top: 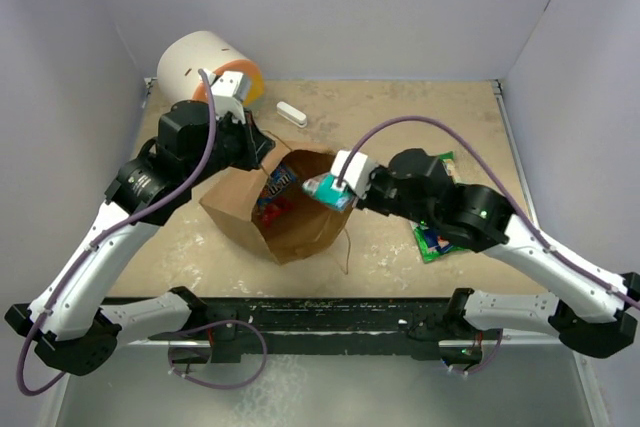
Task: Take the snacks out of the paper bag
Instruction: Take out the snack from the paper bag, then place the snack at the center of the board.
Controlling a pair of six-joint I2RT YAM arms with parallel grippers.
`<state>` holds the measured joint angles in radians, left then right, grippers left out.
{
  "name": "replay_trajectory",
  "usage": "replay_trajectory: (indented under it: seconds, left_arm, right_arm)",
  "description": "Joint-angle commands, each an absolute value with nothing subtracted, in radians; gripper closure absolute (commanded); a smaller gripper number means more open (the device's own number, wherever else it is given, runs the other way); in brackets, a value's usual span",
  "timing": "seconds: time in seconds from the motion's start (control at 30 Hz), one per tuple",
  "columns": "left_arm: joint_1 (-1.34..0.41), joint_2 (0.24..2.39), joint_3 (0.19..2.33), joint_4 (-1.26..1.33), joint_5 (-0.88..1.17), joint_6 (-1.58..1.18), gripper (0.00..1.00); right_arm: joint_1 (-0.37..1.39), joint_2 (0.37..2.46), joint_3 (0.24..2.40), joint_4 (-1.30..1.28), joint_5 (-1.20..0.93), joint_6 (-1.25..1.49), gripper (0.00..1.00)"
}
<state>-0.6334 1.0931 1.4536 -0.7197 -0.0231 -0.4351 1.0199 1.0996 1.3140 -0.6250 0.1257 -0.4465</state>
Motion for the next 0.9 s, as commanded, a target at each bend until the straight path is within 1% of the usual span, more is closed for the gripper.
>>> replay_trajectory:
  seconds: [0.0, 0.13, 0.2, 0.23, 0.3, 0.33, 0.43, 0.53, 0.6, 0.67, 0.73, 0.87]
  left_arm:
    - [-0.621, 1.100, 1.537, -0.732, -0.109, -0.370, 1.00]
    - [-0.617, 1.103, 1.550, -0.752, -0.187, -0.343, 1.00]
    - [-0.615, 1.103, 1.549, -0.755, -0.219, -0.329, 1.00]
    - [-0.615, 1.104, 1.549, -0.759, -0.240, -0.322, 1.00]
    - [-0.612, 1.111, 1.550, -0.763, -0.275, -0.311, 1.00]
    - [-0.611, 1.117, 1.554, -0.764, -0.285, -0.302, 1.00]
    - [-0.610, 1.124, 1.566, -0.749, -0.291, -0.264, 1.00]
    - [-0.609, 1.126, 1.576, -0.732, -0.284, -0.229, 1.00]
    - [-0.609, 1.129, 1.588, -0.729, -0.273, -0.204, 1.00]
    - [-0.608, 1.132, 1.596, -0.729, -0.261, -0.181, 1.00]
    - [-0.609, 1.131, 1.600, -0.726, -0.245, -0.163, 1.00]
    - [-0.609, 1.126, 1.595, -0.723, -0.205, -0.139, 1.00]
  right_arm:
    - [0.984, 1.026, 1.438, -0.648, 0.471, -0.254, 1.00]
    - [0.936, 1.057, 1.506, -0.741, 0.613, -0.140, 1.00]
    - [0.909, 1.073, 1.525, -0.778, 0.627, -0.076, 1.00]
    - [0.906, 1.077, 1.537, -0.796, 0.603, -0.048, 1.00]
    - [0.905, 1.067, 1.556, -0.807, 0.463, -0.028, 1.00]
    - [0.905, 1.064, 1.553, -0.804, 0.452, -0.001, 1.00]
    - [0.886, 1.102, 1.542, -0.848, 0.631, 0.119, 1.00]
    - [0.809, 1.221, 1.592, -0.955, 0.749, 0.234, 1.00]
    - [0.728, 1.293, 1.605, -1.006, 0.780, 0.288, 1.00]
    - [0.619, 1.339, 1.584, -1.016, 0.784, 0.311, 1.00]
    - [0.551, 1.371, 1.550, -1.001, 0.768, 0.305, 1.00]
    - [0.483, 1.446, 1.469, -1.008, 0.792, 0.310, 1.00]
